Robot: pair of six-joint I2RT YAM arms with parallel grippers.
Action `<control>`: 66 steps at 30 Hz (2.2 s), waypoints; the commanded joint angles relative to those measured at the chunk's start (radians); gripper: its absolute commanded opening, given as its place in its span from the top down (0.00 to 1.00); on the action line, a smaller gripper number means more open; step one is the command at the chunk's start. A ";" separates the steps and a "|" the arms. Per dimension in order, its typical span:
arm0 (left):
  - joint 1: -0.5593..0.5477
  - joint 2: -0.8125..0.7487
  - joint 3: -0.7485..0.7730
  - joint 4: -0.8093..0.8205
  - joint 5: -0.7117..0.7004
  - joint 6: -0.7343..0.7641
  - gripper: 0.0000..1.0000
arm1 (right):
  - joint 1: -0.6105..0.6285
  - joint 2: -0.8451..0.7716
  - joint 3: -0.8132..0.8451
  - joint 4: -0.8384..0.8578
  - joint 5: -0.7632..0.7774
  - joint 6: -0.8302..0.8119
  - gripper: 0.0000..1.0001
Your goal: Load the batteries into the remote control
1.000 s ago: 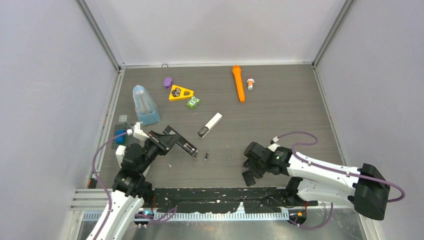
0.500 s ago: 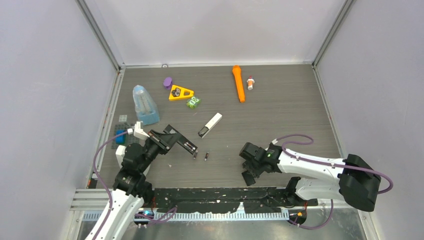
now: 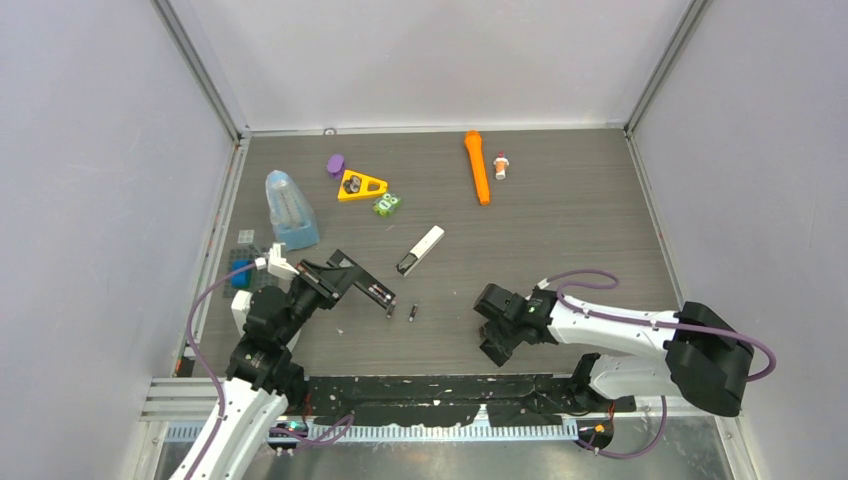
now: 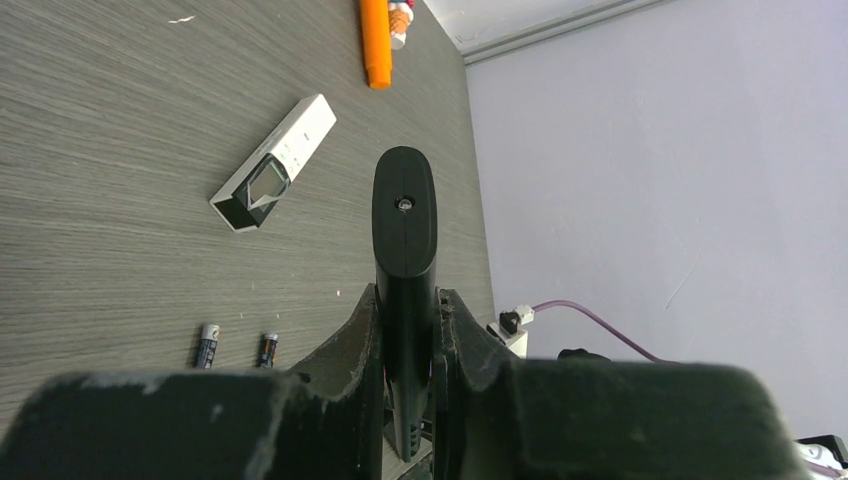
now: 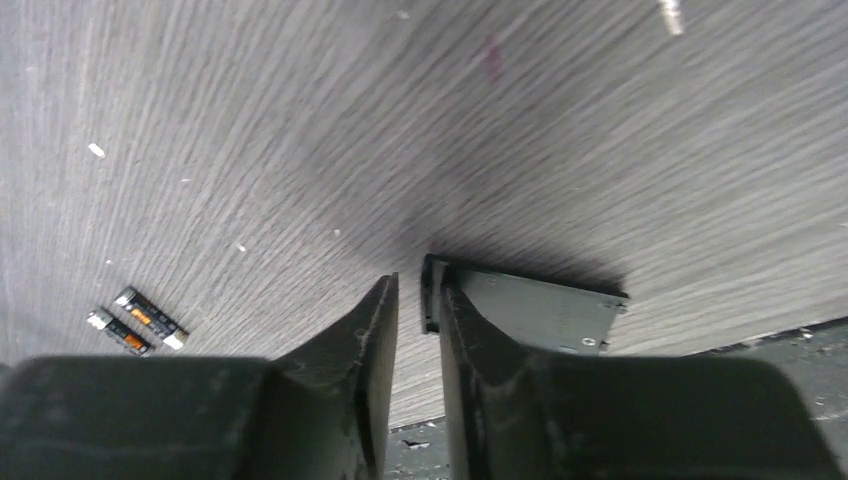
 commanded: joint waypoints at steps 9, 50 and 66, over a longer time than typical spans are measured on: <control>0.003 -0.023 0.024 0.001 -0.023 -0.023 1.00 | 0.016 0.058 0.044 0.036 0.021 -0.051 0.93; 0.003 0.084 0.112 0.312 0.170 -0.847 1.00 | 0.134 0.040 0.225 1.686 -0.209 -0.614 0.95; 0.003 0.098 0.078 0.401 0.116 -0.928 1.00 | 0.141 -0.024 0.186 1.524 -0.144 -0.606 0.93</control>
